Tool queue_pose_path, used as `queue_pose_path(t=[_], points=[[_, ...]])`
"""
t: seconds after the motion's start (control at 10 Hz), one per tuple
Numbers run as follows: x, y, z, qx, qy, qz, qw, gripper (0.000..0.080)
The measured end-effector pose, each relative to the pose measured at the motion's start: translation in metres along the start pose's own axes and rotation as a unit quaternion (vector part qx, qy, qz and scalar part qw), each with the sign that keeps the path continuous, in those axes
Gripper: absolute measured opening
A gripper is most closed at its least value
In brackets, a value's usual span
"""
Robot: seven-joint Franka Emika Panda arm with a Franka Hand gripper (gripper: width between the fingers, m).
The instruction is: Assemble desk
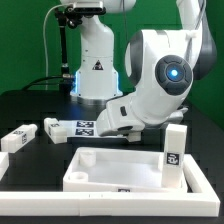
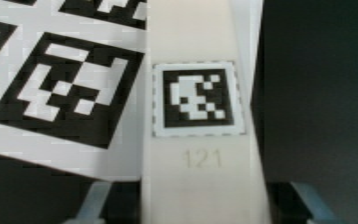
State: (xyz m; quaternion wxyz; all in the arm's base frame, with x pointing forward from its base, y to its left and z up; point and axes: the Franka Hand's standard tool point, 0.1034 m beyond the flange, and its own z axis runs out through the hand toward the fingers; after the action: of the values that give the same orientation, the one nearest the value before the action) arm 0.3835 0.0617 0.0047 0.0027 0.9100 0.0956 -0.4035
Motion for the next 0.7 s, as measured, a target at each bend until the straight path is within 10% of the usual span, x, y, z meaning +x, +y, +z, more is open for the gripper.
queue_pose_path(t=[0.2,0.7], points=[[0.0,0.0,-0.005,0.0,0.004,0.0,1.0,0.0288],[-0.056,0.03,-0.117,0.029,0.09,-0.014,0.995,0.029]])
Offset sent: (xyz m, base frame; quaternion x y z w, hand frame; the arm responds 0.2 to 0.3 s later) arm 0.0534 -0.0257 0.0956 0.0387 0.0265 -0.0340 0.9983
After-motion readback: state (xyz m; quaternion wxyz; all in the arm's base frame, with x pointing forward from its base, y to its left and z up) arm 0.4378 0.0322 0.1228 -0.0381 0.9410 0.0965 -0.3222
